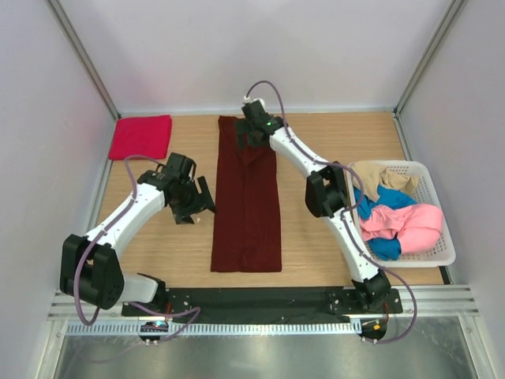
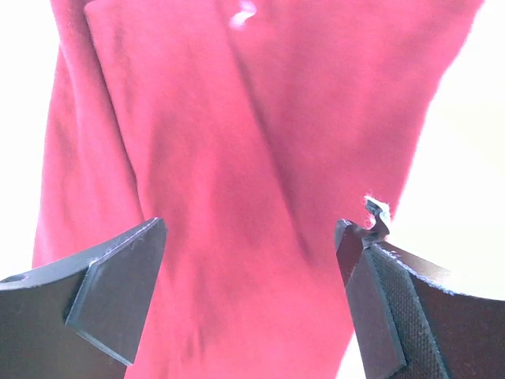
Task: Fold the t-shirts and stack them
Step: Fold the tshirt
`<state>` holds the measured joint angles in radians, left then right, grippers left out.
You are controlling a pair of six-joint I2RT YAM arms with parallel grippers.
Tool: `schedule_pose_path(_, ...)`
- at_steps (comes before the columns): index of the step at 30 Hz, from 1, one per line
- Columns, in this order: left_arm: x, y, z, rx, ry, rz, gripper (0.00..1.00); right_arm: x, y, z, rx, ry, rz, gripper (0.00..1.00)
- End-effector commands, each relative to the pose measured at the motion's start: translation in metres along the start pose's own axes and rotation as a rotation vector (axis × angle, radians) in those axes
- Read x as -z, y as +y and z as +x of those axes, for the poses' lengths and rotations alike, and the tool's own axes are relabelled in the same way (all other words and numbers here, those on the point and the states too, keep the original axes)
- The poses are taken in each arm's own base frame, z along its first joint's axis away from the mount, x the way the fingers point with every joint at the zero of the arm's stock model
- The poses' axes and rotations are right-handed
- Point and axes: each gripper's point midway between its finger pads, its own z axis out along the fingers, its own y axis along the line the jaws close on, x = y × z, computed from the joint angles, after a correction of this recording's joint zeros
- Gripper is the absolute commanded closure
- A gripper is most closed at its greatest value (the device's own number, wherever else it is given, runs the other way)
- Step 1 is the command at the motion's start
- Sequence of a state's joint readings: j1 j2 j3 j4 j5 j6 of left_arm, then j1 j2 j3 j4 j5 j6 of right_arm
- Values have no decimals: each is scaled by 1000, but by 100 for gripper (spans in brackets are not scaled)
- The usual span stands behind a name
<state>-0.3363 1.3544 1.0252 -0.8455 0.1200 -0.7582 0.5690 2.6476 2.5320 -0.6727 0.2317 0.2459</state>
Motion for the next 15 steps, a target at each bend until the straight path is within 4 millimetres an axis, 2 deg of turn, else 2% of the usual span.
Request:
schedule_pose_path(1, -3, 2, 28, 15, 94, 54, 21, 134, -22, -84, -69, -114, -24, 4)
schedule_pose_path(2, -4, 6, 34, 27, 111, 46, 21, 138, -24, -50, -59, 1, -31, 4)
schedule_pose_path(4, -9, 13, 50, 43, 173, 34, 22, 157, -24, -21, -68, 93, -65, 4)
schedule_pose_path(5, -10, 15, 55, 50, 191, 35, 23, 178, -28, 7, -85, 167, -79, 4)
schedule_pose_path(6, -11, 17, 61, 60, 211, 34, 24, 189, -22, 25, -101, 219, -128, 4)
schedule_pose_path(7, -14, 23, 71, 69, 245, 21, 25, 203, -19, 40, -121, 254, -169, 5)
schedule_pose_path(8, -15, 25, 74, 73, 253, 16, 25, 230, -15, 36, -170, 219, -220, 5)
schedule_pose_path(9, -16, 26, 80, 71, 265, 12, 26, 234, -12, 84, -193, 338, -264, 7)
schedule_pose_path(10, -17, 26, 84, 69, 271, 19, 27, 243, -9, 100, -222, 367, -290, 9)
schedule_pose_path(11, -20, 31, 91, 71, 289, 7, 28, 245, -9, 141, -267, 446, -282, 11)
schedule_pose_path(12, -21, 31, 95, 68, 297, 7, 28, 266, -7, 143, -292, 421, -322, 15)
schedule_pose_path(13, -23, 32, 102, 59, 307, -4, 31, 275, -1, 158, -306, 448, -351, 17)
schedule_pose_path(14, -27, 38, 109, 55, 322, -30, 32, 285, 1, 185, -335, 477, -366, 22)
schedule_pose_path(15, -29, 40, 112, 50, 327, -41, 33, 289, 3, 199, -349, 500, -377, 23)
